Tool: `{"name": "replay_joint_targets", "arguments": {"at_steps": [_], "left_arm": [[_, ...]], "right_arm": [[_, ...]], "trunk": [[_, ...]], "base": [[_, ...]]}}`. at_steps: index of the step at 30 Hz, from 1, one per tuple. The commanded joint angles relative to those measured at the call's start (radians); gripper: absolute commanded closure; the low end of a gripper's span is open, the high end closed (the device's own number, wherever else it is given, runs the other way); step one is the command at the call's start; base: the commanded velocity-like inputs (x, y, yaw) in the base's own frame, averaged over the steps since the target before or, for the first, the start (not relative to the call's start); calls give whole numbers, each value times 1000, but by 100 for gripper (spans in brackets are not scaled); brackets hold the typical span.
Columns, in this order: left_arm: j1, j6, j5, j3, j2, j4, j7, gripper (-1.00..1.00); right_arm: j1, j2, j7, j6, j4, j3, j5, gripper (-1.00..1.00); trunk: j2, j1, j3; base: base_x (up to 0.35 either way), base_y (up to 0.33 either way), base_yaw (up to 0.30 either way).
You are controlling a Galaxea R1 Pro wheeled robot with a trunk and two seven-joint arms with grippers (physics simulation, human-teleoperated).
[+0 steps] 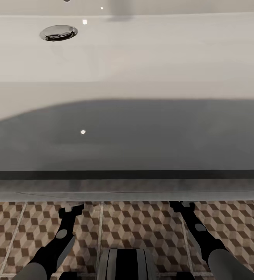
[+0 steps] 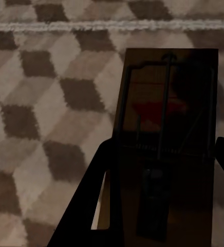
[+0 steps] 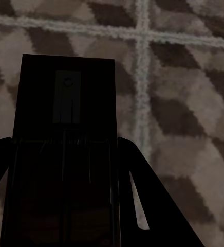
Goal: Take the four mousetraps from the cabinet in the bathroom and place them on the bathroom floor. Make sure all four end up on the same floor surface, and ensure that at least two of them are either under or directly next to the same bathroom sink.
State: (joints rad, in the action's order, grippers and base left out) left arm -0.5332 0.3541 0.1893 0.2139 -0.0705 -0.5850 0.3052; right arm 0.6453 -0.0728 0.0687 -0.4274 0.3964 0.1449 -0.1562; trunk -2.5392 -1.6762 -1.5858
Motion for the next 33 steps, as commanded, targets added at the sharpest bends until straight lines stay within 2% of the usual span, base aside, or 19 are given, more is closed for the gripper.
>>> {"name": "replay_joint_targets", "arguments": {"at_steps": [1, 12, 33], "left_arm": [[-1, 4, 9, 8, -2, -2, 7, 100], [-1, 3, 6, 9, -5, -32, 6, 100], [-1, -9, 6, 9, -9, -36, 5, 100]], "right_arm": [[1, 1, 8, -4, -1, 9, -6, 100], [1, 1, 8, -4, -1, 9, -6, 100], [1, 1, 6, -4, 1, 10, -6, 100]], "trunk": [[0, 0, 0], [0, 0, 0], [0, 0, 0]], "base": [[0, 0, 0], [0, 0, 0], [0, 0, 0]]}}
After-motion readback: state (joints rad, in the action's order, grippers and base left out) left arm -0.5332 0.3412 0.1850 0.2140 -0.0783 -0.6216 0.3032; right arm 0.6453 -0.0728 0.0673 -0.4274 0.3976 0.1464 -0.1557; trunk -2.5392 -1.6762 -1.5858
